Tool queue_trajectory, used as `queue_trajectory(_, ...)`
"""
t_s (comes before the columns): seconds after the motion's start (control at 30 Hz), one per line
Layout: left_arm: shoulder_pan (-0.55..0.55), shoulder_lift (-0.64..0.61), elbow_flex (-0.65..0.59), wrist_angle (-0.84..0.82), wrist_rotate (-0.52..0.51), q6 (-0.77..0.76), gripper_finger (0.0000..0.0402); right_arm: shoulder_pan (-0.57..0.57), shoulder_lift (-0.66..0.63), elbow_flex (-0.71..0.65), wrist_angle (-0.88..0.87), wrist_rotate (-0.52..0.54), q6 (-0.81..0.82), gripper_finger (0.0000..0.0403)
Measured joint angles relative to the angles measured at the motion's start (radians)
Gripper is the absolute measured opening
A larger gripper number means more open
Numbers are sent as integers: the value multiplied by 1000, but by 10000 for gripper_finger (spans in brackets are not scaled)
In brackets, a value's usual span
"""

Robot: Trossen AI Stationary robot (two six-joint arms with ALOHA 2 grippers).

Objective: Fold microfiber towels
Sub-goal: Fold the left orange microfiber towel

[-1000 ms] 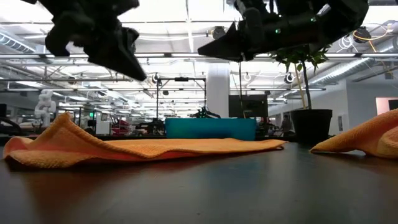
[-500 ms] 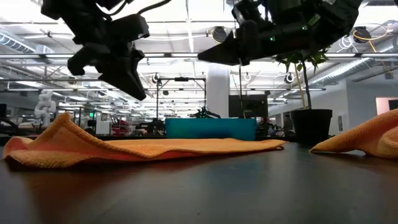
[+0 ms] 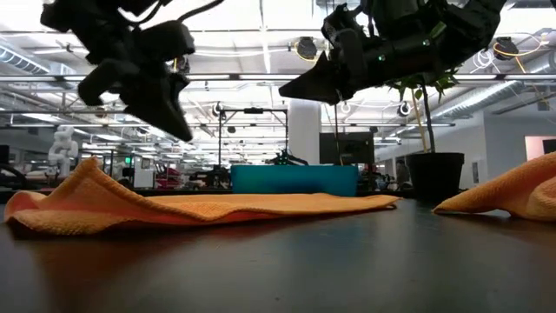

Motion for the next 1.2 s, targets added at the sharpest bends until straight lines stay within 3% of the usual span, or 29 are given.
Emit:
queue_trajectory(0.3,-122,-4,-74,25,-50,-236,26,72,0,0,-4,0,42,0)
queue_trajectory(0.5,-288,-4,-76,-57,-73,-237,26,142,0,0,-1,1,49,0)
queue_trajectory(0.7,-403,-4,-76,-66,7,-328,32,199,0,0,3,7,50,0)
queue_trajectory(0.8,-450,-4,-76,-47,30,-378,60,220,0,0,3,54,49,0)
queue_trajectory(0.97,-508,-4,-56,-53,24,-426,140,231,0,0,19,106,74,0)
queue_trajectory(1.2,-578,29,-50,-128,-89,-300,205,231,0,0,35,106,99,0)
